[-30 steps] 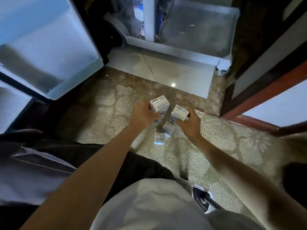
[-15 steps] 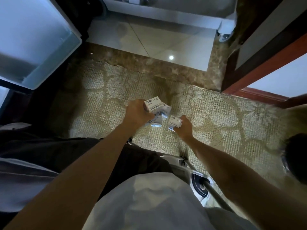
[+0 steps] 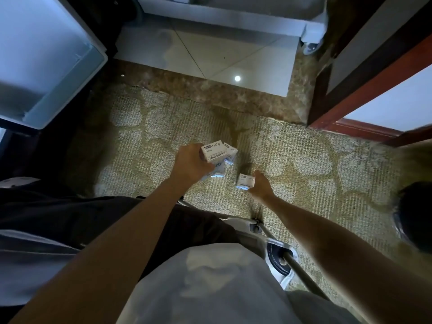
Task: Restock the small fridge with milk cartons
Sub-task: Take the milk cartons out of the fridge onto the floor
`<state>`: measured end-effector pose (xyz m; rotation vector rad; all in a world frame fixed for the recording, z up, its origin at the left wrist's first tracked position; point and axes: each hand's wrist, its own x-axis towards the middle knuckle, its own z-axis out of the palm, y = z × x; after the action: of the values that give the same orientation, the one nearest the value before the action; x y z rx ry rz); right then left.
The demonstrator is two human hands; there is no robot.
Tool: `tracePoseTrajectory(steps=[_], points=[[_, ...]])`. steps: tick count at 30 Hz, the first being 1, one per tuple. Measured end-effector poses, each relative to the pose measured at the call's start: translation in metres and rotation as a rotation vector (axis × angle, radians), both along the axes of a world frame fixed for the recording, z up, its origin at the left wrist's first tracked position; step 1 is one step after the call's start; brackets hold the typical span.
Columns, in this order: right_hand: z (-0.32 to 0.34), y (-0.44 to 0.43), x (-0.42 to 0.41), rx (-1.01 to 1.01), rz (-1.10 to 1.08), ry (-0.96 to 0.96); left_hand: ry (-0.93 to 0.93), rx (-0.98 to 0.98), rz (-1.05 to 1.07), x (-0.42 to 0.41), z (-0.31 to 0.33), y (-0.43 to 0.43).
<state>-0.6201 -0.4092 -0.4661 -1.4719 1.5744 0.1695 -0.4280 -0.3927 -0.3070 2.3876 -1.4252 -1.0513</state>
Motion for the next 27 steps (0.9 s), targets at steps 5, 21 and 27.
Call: tracePoseTrajectory(steps=[5, 21, 27], points=[[0.068, -0.036, 0.016, -0.071, -0.074, -0.151, -0.031, 0.001, -0.037, 0.001, 0.003, -0.002], [0.157, -0.067, 0.049, -0.342, 0.453, -0.343, -0.07, -0.175, -0.145, -0.016, 0.018, -0.027], [0.131, -0.08, 0.018, -0.37, 0.266, -0.172, 0.009, -0.147, -0.076, -0.019, 0.019, -0.04]])
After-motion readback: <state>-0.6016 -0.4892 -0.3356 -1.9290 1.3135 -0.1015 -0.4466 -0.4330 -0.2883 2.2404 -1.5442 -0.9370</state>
